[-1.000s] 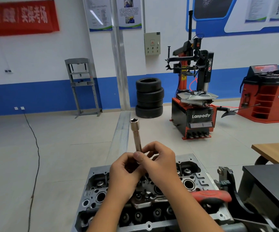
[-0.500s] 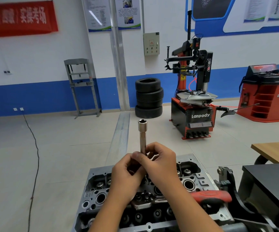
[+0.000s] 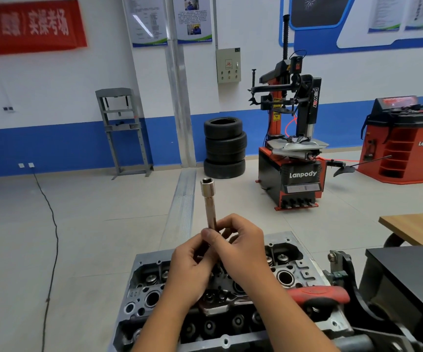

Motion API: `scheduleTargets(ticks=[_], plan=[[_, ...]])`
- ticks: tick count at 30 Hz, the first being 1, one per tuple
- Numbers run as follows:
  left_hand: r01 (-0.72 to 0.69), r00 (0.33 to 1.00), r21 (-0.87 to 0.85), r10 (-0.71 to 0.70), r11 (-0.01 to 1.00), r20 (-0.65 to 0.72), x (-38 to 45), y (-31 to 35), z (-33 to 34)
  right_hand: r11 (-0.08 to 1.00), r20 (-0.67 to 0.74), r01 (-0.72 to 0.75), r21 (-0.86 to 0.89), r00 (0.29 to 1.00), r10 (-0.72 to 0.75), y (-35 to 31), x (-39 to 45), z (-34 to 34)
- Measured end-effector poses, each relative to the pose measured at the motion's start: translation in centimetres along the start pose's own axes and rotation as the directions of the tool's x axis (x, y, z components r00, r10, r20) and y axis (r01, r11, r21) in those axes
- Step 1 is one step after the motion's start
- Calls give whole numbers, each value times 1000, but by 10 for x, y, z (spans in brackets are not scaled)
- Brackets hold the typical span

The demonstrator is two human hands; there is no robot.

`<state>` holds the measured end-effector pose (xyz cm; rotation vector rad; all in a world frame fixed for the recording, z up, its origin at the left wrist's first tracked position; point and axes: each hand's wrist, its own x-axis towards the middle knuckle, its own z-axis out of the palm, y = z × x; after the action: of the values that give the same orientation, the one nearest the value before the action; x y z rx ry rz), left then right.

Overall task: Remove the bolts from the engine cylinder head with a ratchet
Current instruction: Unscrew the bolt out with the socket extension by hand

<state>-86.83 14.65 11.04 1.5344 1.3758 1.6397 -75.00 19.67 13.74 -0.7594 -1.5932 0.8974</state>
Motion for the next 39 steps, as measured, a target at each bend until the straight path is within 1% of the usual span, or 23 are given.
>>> scheduleTargets(ticks=[1,3,6,9,11,14,15,19,22,23,24,26,27,28,30,32,34,35,36,39], plan=[[4,999,-19,-3,1000,33,-1,2,1,1000,-4,3,-1,1000,-3,0,0,0],[3,999,-31,-2,1000,32,-2,4,1,1000,4,1,-9,1000,-1,0,1,0],[1,998,16,0,1000,-60,-1,3,1,999,38,19,-31,999,-18,-1,1,0],[41,993,35,-37,999,-114,0,0,1,1000,6,4,-13,1000,-3,-1,0,-1],[31,996,37,-28,999,-80,0,2,1,1000,0,4,0,1000,-4,0,0,-1],[3,999,-40,-1,999,38,-3,8,1,1000,12,19,-23,1000,-19,-1,0,0],[7,999,-47,-5,999,35,-3,8,1,999,11,19,-29,1000,-19,-1,1,-1],[25,995,23,-22,999,-93,1,-1,1,1000,54,4,-28,999,-2,-2,1,-1],[52,987,43,-45,998,-153,2,-5,0,1000,36,-1,-15,999,1,-3,0,-1],[52,989,51,-44,997,-143,2,-5,-1,1000,29,-3,-9,1000,4,-3,0,-1],[41,994,47,-35,998,-106,2,-4,-1,1000,28,1,-8,1000,-1,-2,0,-1],[20,1000,-9,-20,1000,15,0,1,0,1000,36,18,-5,999,-17,-3,0,-1],[25,998,-38,-23,999,51,-1,3,0,1000,44,20,10,999,-21,-3,0,-2],[31,998,-47,-28,998,51,-1,4,1,999,57,17,30,998,-18,-3,0,-2],[29,999,-10,-29,1000,-15,0,3,1,999,90,5,51,996,-9,-3,-1,-3],[30,996,32,-27,999,-84,1,-1,1,999,105,-3,33,994,-1,-3,-1,-2],[41,990,41,-35,998,-138,1,-4,0,1000,81,-3,-10,997,4,-3,-1,0],[49,989,43,-42,998,-143,1,-4,-1,1000,68,-4,-20,998,6,-3,-1,1],[46,992,43,-41,998,-119,1,-3,-1,1000,63,-3,-15,998,4,-2,0,1],[22,999,-37,-21,999,35,-2,4,0,999,87,27,29,996,-29,0,0,-1]])
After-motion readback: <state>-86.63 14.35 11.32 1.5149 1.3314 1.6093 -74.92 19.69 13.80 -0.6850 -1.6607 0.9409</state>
